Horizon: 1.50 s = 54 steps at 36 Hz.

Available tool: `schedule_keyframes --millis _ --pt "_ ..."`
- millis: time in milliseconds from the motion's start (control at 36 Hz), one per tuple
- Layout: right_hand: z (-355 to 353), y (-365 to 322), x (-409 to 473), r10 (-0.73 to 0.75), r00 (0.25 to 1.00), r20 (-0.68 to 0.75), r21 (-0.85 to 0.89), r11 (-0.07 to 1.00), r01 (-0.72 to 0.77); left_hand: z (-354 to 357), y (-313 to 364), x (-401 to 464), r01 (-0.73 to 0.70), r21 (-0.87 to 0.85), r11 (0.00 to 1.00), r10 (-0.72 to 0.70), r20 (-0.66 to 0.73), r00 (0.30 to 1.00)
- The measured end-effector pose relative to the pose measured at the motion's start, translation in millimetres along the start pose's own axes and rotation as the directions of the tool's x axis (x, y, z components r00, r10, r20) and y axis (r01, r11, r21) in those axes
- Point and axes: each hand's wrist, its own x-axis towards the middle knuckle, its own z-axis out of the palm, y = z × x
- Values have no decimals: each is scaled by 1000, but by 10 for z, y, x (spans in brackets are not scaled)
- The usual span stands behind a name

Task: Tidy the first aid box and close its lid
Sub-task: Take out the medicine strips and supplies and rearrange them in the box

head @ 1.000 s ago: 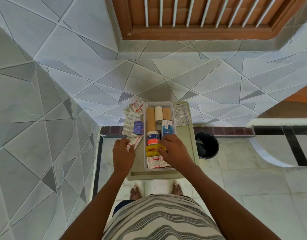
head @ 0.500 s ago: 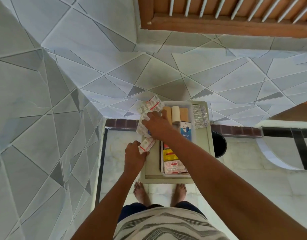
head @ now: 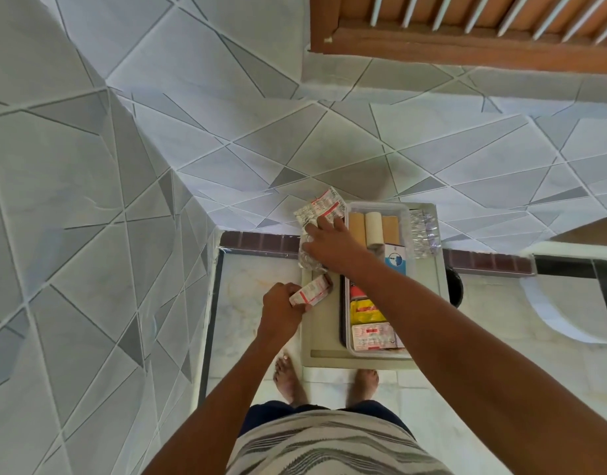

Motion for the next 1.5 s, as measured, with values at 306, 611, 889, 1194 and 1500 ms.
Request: schedule_keyframes --millis 306,611,889,1194,1500 --pt "-169 115 -39 -255 966 33 -127 958 257 -58 -24 4 22 -87 996 -19 27 999" --pt "-187 169 -608 -20 959 -284 252 963 95 -208 -117 -276 82 -273 959 -82 13 997" --pt "158 20 -1432 518 778 -356 706 694 -139 -292 241 -504 54 -501 864 -99 -65 993" --pt "623 71 -1943 709 669 -225 713 588 -383 163 1061 -488 -9 -472 881 -73 -154 985" --pt "957 338 -1886 568 759 -319 644 717 -266 582 1314 -410 -102 -182 978 74 -154 985"
